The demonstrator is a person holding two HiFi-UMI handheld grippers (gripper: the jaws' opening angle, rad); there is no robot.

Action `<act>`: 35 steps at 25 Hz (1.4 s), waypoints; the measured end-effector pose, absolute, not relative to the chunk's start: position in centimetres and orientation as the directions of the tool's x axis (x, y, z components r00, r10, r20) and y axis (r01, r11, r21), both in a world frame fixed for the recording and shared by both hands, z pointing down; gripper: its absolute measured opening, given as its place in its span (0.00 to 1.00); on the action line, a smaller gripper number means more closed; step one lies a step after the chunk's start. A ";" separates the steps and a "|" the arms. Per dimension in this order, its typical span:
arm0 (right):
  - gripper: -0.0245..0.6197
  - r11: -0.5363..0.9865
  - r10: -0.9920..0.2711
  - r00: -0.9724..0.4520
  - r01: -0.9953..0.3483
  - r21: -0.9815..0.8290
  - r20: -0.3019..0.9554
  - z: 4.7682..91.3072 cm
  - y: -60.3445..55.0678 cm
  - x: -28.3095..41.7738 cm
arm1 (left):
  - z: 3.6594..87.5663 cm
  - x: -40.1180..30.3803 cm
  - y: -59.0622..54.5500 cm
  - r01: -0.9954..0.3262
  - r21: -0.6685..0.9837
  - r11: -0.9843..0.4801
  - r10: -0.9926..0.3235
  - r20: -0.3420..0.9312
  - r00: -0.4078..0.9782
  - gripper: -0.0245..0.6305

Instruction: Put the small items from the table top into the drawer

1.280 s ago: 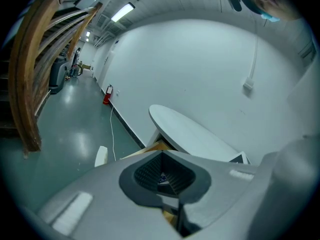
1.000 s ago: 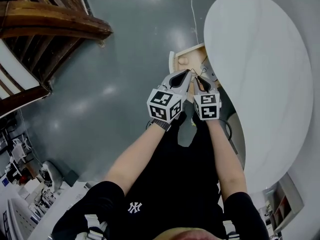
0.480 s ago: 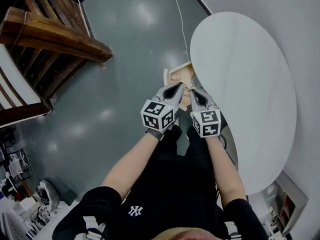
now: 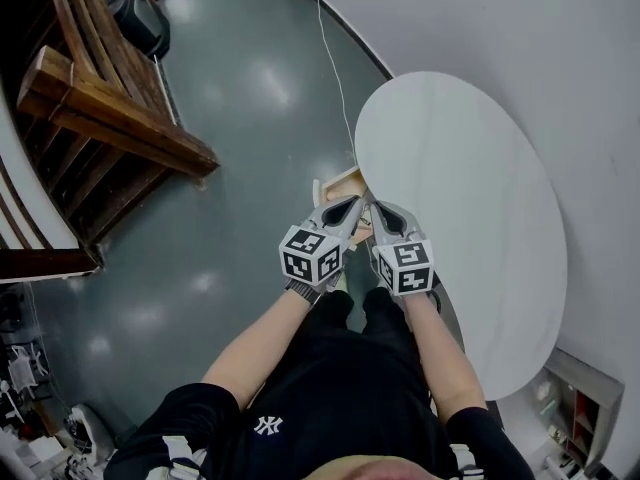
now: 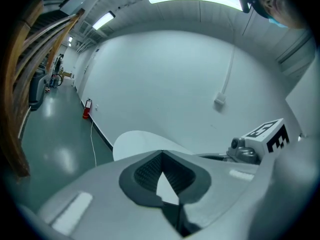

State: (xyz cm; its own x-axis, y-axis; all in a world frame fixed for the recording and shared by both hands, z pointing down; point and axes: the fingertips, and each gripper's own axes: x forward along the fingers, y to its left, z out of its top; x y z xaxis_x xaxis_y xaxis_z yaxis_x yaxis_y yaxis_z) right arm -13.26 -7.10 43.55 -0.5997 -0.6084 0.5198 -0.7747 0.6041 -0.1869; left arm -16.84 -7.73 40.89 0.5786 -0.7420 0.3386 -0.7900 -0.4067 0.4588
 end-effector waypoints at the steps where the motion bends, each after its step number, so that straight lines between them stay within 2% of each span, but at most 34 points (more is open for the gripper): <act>1: 0.08 0.602 -0.616 -0.598 -0.777 -0.182 0.513 42.8 -7.2 -13.0 | 40.2 -16.6 -7.7 -0.788 0.458 -0.413 -0.743 0.330 0.582 0.04; 15: 0.08 0.594 -0.687 -0.586 -0.793 -0.131 0.430 34.4 -8.8 -9.9 | 31.8 -12.7 -8.1 -0.752 0.442 -0.489 -0.743 0.239 0.625 0.04; 30: 0.08 0.615 -0.736 -0.617 -0.781 -0.107 0.280 23.9 -11.3 -7.4 | 22.0 -9.8 -9.8 -0.728 0.382 -0.569 -0.748 0.128 0.652 0.04; 35: 0.08 0.614 -0.735 -0.627 -0.777 -0.141 0.258 22.7 -11.9 -6.4 | 20.0 -9.2 -10.3 -0.732 0.358 -0.579 -0.754 0.106 0.648 0.04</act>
State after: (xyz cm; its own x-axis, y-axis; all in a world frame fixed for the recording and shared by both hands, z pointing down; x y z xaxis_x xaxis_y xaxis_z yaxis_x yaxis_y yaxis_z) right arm -6.37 -11.91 22.67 -0.6274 -0.7345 0.2584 -0.7767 0.6138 -0.1413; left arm -9.24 -10.31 19.98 0.6484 -0.7539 0.1062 -0.7323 -0.5794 0.3577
